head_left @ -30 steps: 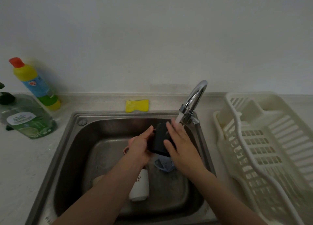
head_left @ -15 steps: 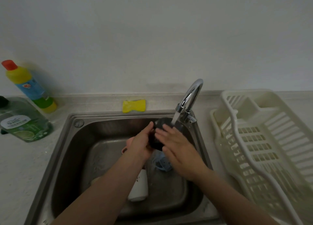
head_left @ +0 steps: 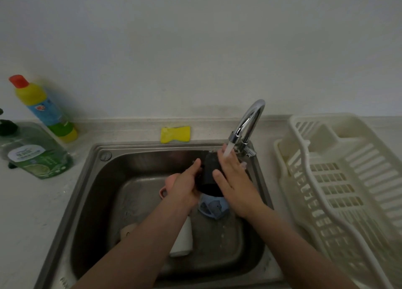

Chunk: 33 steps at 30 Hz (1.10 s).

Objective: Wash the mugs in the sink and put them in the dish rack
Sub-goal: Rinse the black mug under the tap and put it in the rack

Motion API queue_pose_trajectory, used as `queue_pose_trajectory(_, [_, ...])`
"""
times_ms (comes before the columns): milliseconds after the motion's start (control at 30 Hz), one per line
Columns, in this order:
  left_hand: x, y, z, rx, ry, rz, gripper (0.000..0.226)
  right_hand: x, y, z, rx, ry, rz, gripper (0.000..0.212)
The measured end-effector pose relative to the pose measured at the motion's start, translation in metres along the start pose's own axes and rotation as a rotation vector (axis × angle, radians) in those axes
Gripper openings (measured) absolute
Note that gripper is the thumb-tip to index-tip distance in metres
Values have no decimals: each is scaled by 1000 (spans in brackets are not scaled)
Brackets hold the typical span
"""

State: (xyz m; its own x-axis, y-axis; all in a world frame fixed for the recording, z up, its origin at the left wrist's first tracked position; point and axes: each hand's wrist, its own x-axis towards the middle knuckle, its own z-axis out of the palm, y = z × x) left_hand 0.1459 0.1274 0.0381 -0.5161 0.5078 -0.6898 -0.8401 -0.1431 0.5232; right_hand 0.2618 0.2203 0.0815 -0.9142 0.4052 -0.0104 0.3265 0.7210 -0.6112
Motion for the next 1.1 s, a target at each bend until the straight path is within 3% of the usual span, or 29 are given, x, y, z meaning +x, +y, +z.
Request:
queue_pose_trajectory(133, [0, -1, -2, -19, -20, 9, 48, -25, -6, 9, -124, -82, -134, 71])
queue_pose_trajectory(267, [1, -8, 0, 36, -25, 63, 45, 2, -2, -1, 73, 12, 84, 66])
queue_pose_trajectory(433, [-5, -5, -1, 72, -17, 122, 27, -24, -5, 12, -105, -71, -130, 71])
queue_pose_trajectory(533, [-8, -6, 2, 95, -8, 155, 21, -2, -2, 2, 70, 6, 116, 66])
queue_pose_trajectory(700, [-10, -2, 2, 66, 2, 200, 25, -27, -10, 12, -100, -55, -77, 70])
queue_pose_trajectory(800, [-12, -7, 5, 73, 12, 219, 20, -5, -4, -1, 56, 1, 144, 65])
queue_pose_trajectory(967, [-13, -6, 2, 61, 36, 250, 29, -27, -11, 8, -77, -74, -40, 70])
queue_pose_trajectory(1100, [-17, -6, 8, 100, 44, 262, 19, -7, -9, -2, 145, 9, 154, 58])
